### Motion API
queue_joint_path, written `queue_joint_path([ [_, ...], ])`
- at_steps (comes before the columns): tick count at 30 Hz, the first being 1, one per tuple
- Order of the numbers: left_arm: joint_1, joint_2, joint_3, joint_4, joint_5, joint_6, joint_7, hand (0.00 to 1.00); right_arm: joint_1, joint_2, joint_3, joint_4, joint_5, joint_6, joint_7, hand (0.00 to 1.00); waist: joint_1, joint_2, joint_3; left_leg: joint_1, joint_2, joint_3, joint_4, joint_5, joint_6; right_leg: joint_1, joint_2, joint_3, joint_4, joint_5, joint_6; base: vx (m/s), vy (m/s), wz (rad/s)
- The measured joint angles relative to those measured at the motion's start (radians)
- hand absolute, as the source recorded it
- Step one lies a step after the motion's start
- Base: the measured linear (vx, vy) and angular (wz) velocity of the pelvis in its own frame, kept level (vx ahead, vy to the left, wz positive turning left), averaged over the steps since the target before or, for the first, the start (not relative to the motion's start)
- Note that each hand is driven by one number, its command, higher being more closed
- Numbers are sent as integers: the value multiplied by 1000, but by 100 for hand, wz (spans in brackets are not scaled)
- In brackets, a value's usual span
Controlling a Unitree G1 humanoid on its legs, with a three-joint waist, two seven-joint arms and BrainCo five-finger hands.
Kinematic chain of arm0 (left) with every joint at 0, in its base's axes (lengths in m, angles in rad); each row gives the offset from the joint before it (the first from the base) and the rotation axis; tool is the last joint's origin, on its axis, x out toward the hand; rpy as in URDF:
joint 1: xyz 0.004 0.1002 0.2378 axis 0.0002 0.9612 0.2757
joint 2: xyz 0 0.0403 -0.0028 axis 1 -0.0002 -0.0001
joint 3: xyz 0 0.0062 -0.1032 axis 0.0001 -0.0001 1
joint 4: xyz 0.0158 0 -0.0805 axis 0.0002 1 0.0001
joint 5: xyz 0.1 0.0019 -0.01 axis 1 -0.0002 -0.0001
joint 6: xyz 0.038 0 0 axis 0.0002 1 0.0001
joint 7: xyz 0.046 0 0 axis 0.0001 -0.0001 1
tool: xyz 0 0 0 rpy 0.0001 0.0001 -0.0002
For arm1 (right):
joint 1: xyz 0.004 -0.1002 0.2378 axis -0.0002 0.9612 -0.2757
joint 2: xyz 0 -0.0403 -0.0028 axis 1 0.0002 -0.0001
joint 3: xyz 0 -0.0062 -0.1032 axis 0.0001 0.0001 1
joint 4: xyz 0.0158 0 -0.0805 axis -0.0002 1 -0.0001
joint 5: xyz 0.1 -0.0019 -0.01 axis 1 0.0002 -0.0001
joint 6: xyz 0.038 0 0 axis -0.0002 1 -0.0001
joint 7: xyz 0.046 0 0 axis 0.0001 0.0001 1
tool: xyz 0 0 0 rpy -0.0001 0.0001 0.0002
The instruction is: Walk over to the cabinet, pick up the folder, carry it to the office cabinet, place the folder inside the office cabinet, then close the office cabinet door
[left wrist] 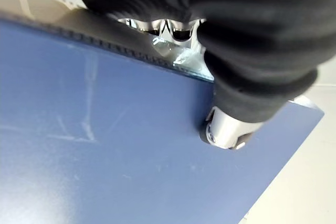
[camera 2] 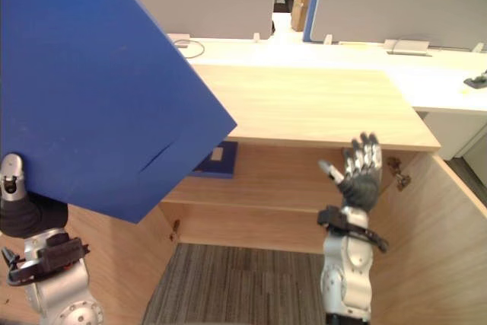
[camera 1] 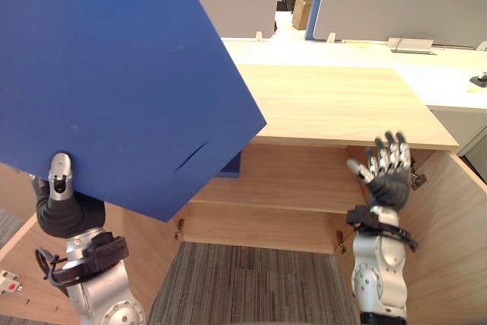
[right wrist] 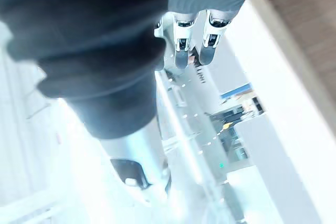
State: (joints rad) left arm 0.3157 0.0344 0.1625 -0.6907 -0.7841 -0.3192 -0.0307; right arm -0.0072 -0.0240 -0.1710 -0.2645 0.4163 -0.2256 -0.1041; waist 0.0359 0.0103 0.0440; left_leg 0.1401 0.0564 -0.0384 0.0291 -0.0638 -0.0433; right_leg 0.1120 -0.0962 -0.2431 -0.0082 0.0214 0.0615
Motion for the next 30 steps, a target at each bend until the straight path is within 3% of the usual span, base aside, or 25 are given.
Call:
queue_joint_path([
  [8,-28,48,5,0,86,16,-18,100,-243,-175,106,-11,248,-3,119,0,21,-2,1,-1,0,1,1,-2,2,0,1,1,-1,1,0,0,0,0],
  [13,-28,75,1,1,110,17,-30,100,-366,-328,224,58,395,10,203,0,26,-5,3,0,0,1,1,-2,3,2,1,1,-1,1,0,0,0,0],
  [21,-24,148,-69,9,106,1,-40,100,-553,-589,639,192,636,91,283,0,48,-5,3,-1,0,0,-1,-3,4,5,1,0,-4,1,0,0,0,0],
  [25,-25,189,-106,9,96,-28,-33,100,-611,-647,775,206,695,130,299,0,59,-5,3,-1,-1,0,-1,-3,4,4,1,0,-6,1,0,0,0,0],
  [30,-27,239,-139,9,81,-50,-5,100,-729,-702,911,218,720,140,298,0,66,-4,2,-3,-1,-1,-1,-3,4,4,1,-1,-6,1,0,0,0,0],
])
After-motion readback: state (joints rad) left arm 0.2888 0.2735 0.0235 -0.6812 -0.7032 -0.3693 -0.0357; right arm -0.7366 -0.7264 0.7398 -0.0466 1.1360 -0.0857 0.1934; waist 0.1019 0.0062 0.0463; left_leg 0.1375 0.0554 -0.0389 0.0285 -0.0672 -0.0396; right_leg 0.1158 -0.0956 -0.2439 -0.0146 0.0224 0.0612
